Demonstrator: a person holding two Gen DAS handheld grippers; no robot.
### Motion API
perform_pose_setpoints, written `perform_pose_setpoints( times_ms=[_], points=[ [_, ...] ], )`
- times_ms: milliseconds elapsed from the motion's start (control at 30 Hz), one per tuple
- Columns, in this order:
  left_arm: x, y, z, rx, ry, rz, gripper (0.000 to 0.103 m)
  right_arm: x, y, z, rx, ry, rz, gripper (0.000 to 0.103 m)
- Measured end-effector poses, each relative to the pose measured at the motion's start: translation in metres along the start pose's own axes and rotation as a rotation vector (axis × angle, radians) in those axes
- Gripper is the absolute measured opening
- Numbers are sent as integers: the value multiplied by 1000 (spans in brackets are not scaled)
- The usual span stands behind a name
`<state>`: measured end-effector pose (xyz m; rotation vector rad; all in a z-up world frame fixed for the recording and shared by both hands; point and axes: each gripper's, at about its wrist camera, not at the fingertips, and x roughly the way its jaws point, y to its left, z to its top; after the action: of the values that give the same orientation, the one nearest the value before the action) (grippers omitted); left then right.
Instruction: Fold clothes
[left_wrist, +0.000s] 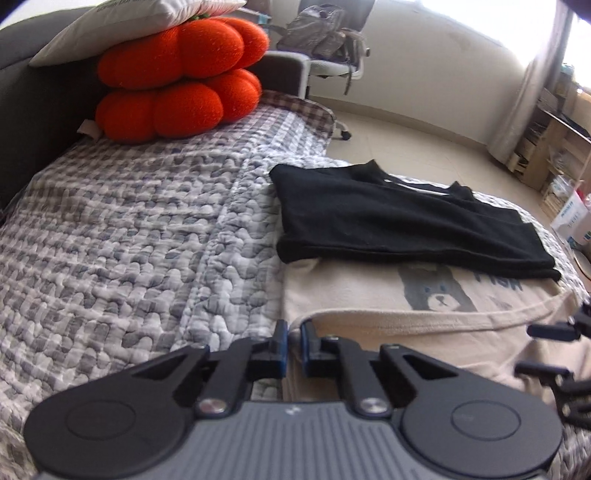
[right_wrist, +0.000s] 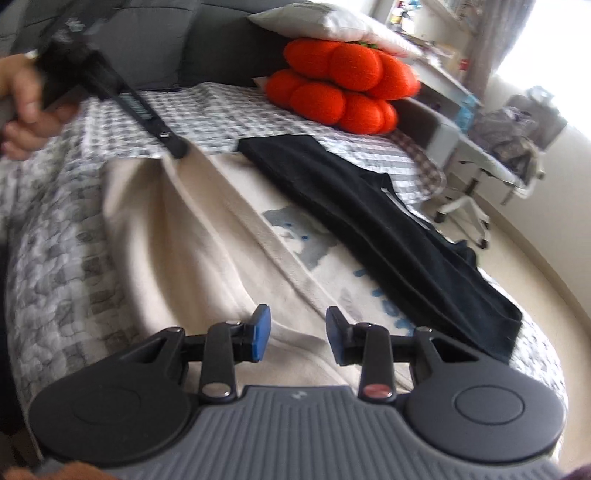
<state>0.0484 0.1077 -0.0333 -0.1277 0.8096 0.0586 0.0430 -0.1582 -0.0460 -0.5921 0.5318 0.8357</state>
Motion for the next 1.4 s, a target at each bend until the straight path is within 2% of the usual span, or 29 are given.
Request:
perform_pose_setpoints(
  times_ms=[67,100,167,267,333,367,400,433,600,733,833,933,1000,1167,1233,1267,1333,1400],
  points=[
    [3,2,2,-21,8,-2,7,-3,-4,-1,-21,1,7,41],
    [5,4,3,-34,12,-6,7,-6,-8,-2,-21,0,8,54],
    [7,5,5,-48,21,-10,7,-9,-17,-5,-8,-7,32,68],
    [10,3,4,-40,27,-4,7,-7,-26,-9,5,4,87,67],
    [10,3,4,-41,26,-5,7,1,-24,-12,1,35,86,63],
    [10,3,4,-43,26,-5,7,3,-25,-11,13,32,105,52],
    [10,4,4,-51,26,-3,7,1,-25,-9,14,19,98,24],
    [9,5,3,-63,23,-1,7,-2,-24,-7,14,4,88,6],
    [2,8,3,-104,1,-2,7,-23,-29,-1,61,-102,38,5],
    [12,4,11,-121,-1,30,7,-7,-35,0,106,-71,-51,5],
    [21,2,15,-142,2,71,8,12,-40,-1,174,-7,-105,5],
    [18,8,16,-166,-8,73,13,25,-38,-3,198,33,-108,9],
    [13,17,16,-209,-20,59,13,22,-41,-1,213,27,-102,14],
    [6,37,17,-279,-43,66,13,12,-58,-7,311,20,-86,18],
    [7,35,14,-255,-26,47,13,7,-64,-9,347,7,-97,25],
    [7,30,11,-229,-18,30,14,4,-67,-10,364,-4,-109,35],
    [6,22,6,-176,-3,-5,16,-9,-78,-14,391,-13,-159,37],
    [3,10,2,-97,-14,1,18,-23,-92,-24,434,-1,-213,38]
  ],
)
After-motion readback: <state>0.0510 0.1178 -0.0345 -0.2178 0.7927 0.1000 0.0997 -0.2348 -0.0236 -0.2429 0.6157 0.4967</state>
